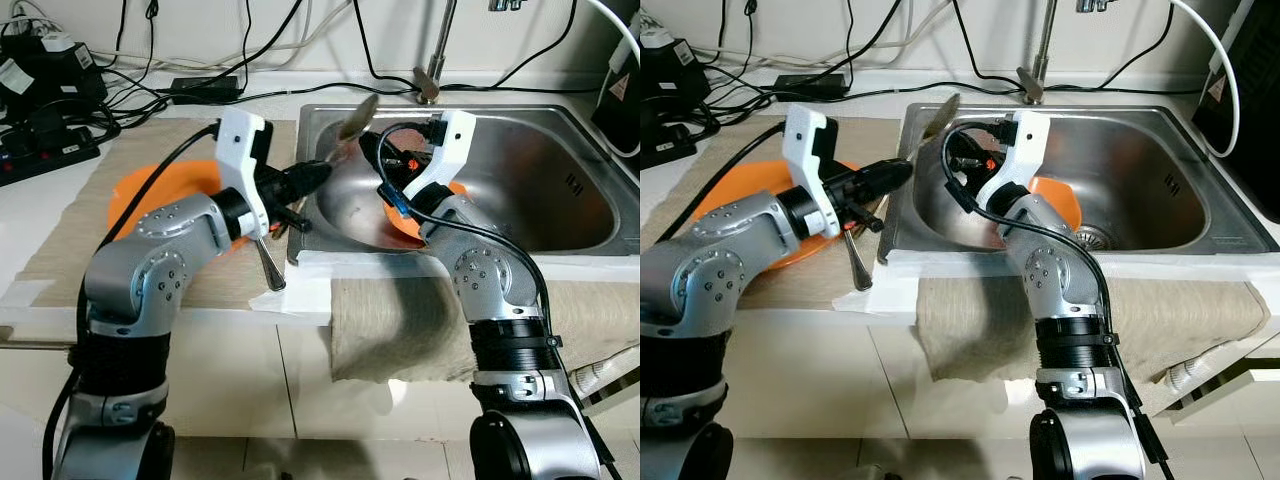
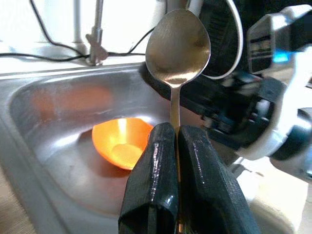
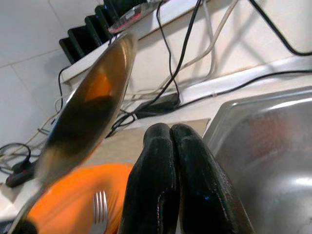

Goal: Kitchen organization

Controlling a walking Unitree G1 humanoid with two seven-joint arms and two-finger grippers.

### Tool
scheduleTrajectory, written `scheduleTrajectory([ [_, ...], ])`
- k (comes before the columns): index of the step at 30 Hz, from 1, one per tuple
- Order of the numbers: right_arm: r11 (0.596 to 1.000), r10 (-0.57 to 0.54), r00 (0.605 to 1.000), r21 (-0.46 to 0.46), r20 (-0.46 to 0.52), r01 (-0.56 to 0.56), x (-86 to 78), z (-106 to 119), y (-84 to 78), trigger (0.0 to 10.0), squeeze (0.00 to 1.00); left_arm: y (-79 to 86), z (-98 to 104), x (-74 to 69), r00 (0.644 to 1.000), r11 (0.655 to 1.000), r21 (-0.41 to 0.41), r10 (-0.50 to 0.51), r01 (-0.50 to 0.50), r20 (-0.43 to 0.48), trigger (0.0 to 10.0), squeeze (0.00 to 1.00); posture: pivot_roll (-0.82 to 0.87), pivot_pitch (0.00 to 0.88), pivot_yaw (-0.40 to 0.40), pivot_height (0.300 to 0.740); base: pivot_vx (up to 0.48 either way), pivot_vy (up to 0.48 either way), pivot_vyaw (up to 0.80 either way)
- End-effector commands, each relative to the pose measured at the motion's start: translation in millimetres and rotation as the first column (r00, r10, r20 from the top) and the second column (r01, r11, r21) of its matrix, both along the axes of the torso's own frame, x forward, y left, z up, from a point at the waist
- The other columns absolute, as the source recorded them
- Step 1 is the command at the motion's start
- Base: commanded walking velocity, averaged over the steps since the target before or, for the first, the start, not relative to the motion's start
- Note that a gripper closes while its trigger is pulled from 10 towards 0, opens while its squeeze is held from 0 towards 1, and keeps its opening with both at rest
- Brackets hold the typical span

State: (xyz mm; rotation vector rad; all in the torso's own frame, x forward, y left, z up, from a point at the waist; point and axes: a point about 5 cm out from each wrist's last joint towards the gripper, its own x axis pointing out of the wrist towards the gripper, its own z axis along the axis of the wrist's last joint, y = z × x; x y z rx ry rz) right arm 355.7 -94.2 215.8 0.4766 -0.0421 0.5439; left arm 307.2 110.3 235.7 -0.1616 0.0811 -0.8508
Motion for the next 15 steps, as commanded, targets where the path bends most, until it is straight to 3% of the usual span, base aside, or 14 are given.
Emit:
scheduleTrajectory([
  [1, 0.999, 0.001, 1.0, 0.035, -0.008, -0.001, 2.2, 4.9, 2.2, 10.0, 0.0, -3.8, 3.3, -3.7, 0.999, 0.999, 0.002, -0.032, 0.032, 0.016, 0.0, 0.0, 0.05, 0.0, 0.013, 0.74, 0.0, 0.0, 0.0],
  [2, 0.999, 0.001, 1.0, 0.035, -0.008, -0.001, 2.2, 4.9, 2.2, 10.0, 0.0, -3.8, 3.3, -3.7, 0.999, 0.999, 0.002, -0.032, 0.032, 0.016, 0.0, 0.0, 0.05, 0.0, 0.013, 0.74, 0.0, 0.0, 0.0],
  [3, 0.999, 0.0, 1.0, 0.042, -0.008, 0.0, 2.4, 5.6, 2.2, 10.0, 0.12, -3.7, 2.6, -3.5, 0.999, 1.0, 0.003, -0.031, 0.031, 0.015, 0.0, 0.0, 0.05, 0.0, 0.012, 0.74, 0.0, 0.0, 0.0],
  [4, 0.999, 0.001, 1.0, 0.052, -0.007, -0.001, 2.5, 6.7, 2.6, 10.0, 1.0, -2.9, 1.7, -2.9, 1.0, 1.0, 0.005, -0.026, 0.026, 0.013, 0.0, 0.0, 0.05, 0.0, 0.011, 0.74, 0.0, 0.0, 0.0],
  [9, 0.999, 0.01, 1.0, 0.041, -0.002, -0.01, 1.7, 7.0, 3.8, 10.0, 1.0, 0.9, 1.7, 0.1, 1.0, 1.0, 0.009, 0.001, -0.001, 0.011, 0.0, 0.0, 0.05, 0.0, 0.01, 0.74, 0.0, 0.0, 0.0],
  [15, 1.0, 0.009, 1.0, -0.003, -0.005, -0.009, 0.0, 2.0, 2.7, 10.0, 1.0, 12.3, 0.9, 12.7, 0.995, 0.994, 0.032, 0.104, -0.104, 0.008, 0.0, 0.0, 0.04, 0.0, 0.012, 0.74, 0.0, 0.0, 0.0],
])
